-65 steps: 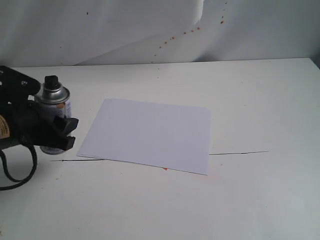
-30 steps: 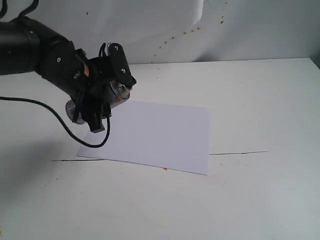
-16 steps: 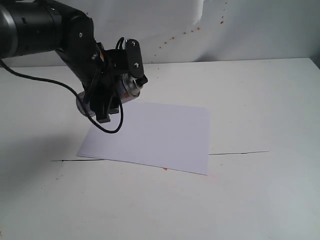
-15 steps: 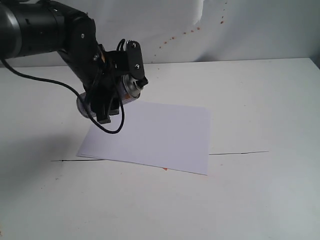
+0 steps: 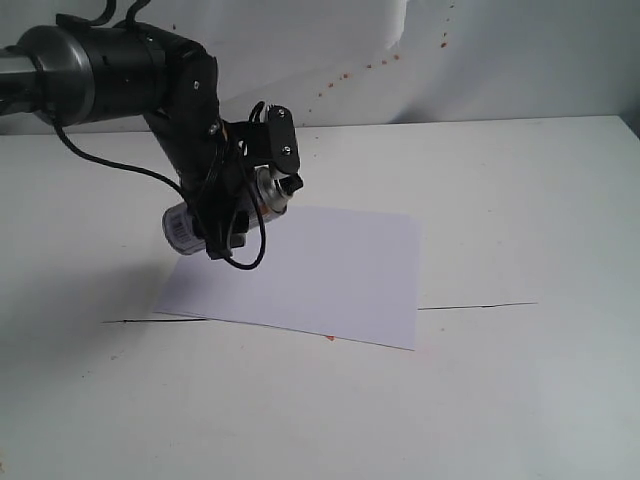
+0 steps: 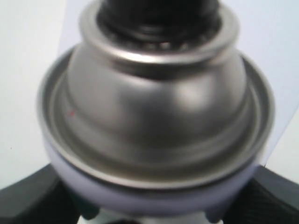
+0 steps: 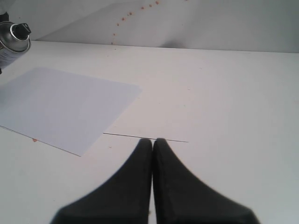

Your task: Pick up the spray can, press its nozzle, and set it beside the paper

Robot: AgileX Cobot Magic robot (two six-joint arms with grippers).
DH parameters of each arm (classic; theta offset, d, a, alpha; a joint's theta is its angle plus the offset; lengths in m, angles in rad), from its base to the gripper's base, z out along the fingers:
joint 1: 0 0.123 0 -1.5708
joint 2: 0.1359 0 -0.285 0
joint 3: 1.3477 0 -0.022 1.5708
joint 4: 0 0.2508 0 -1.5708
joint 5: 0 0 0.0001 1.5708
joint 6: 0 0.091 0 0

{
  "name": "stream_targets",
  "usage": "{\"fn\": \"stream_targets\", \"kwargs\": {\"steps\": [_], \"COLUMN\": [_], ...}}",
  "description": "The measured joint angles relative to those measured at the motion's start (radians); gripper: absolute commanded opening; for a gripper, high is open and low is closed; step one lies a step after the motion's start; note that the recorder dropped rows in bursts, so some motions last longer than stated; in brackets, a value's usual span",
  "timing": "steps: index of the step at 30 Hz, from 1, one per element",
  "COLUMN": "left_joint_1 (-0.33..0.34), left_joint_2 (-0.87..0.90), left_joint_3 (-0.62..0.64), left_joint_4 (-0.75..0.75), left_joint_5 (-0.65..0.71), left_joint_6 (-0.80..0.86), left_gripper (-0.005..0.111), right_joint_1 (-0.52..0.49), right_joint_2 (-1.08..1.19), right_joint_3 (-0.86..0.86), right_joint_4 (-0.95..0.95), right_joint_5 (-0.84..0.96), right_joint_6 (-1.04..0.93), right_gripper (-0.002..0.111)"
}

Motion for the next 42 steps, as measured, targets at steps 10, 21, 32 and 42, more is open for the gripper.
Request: {"fn": "stream_targets", "kwargs": {"steps": [10,21,32,42], "left_joint_1": [0.0,-0.001,-0.002,-0.002], "left_joint_2": [-0.01,-0.018,-0.018,-0.018], "left_joint_3": [0.0,0.0,0.0,0.0], "left_joint_4": [0.0,-0.019,-0.107,-0.054], "left_joint_5": [0.047,0.065,0.033,0.076], "left_joint_6": [0.0,0.0,0.008,0.076], "left_gripper": [0.0,0.0,0.0,0.0], "right_joint_1": [0.0,0.0,0.0,0.0], "right_joint_2": [0.0,0.0,0.0,0.0], "right_joint_3": [0.0,0.0,0.0,0.0], "right_joint_4": [0.0,0.0,0.006,0.022], "right_joint_5": [0.0,0.0,-0.124,-0.419], "right_joint_6": [0.0,0.0,0.0,0.0], "right_gripper": [0.0,0.0,0.0,0.0]}}
